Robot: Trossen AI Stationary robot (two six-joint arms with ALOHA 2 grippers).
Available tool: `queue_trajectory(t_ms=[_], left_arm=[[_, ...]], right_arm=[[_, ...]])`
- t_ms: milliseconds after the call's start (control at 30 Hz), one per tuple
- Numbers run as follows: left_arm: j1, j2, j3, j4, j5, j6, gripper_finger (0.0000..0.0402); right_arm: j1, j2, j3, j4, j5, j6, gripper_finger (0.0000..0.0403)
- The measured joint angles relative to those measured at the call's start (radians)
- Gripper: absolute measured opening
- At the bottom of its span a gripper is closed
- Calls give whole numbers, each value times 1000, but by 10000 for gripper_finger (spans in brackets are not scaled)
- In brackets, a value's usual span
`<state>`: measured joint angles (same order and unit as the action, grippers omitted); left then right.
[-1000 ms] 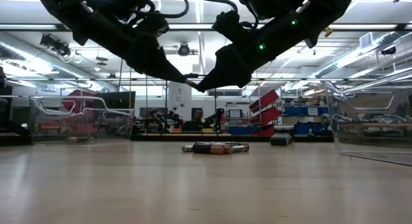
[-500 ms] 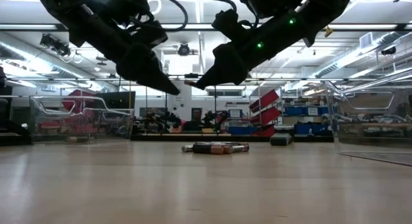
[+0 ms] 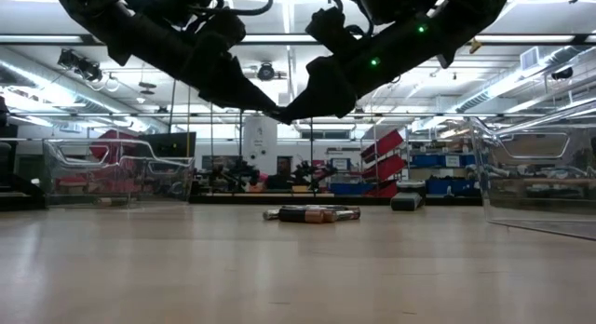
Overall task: Sort batteries
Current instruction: Put the black battery into the top transparent bin
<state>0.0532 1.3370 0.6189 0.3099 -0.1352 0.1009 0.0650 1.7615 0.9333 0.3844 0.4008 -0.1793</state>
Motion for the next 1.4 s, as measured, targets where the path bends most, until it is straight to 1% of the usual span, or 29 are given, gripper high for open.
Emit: queue_trajectory(t_ms=[300, 633, 800, 1000, 1133, 1233, 1300, 1400], left_arm=[[1, 0, 0, 0, -1, 1, 113], [1, 0, 0, 1, -2, 2, 111], [1, 0, 0, 0, -3, 3, 85], [1, 0, 0, -6, -7, 17, 18], [-8, -1, 0, 5, -44, 26, 15], [-13, -1, 0, 5, -51, 24, 15], [-21, -9, 0, -13, -71, 21, 15], [-38, -49, 0, -83, -131, 20, 15]], right_arm=[[-1, 0, 0, 42, -2, -7, 10], [-1, 0, 0, 48, -2, -7, 10], [-1, 0, 0, 50, -3, -8, 10], [0, 1, -1, 63, -2, -12, 8], [-1, 1, -1, 69, -2, -6, 9], [0, 1, -1, 70, 0, -4, 10], [0, 1, -1, 72, 11, -4, 13], [1, -6, 0, 72, 52, -4, 19]])
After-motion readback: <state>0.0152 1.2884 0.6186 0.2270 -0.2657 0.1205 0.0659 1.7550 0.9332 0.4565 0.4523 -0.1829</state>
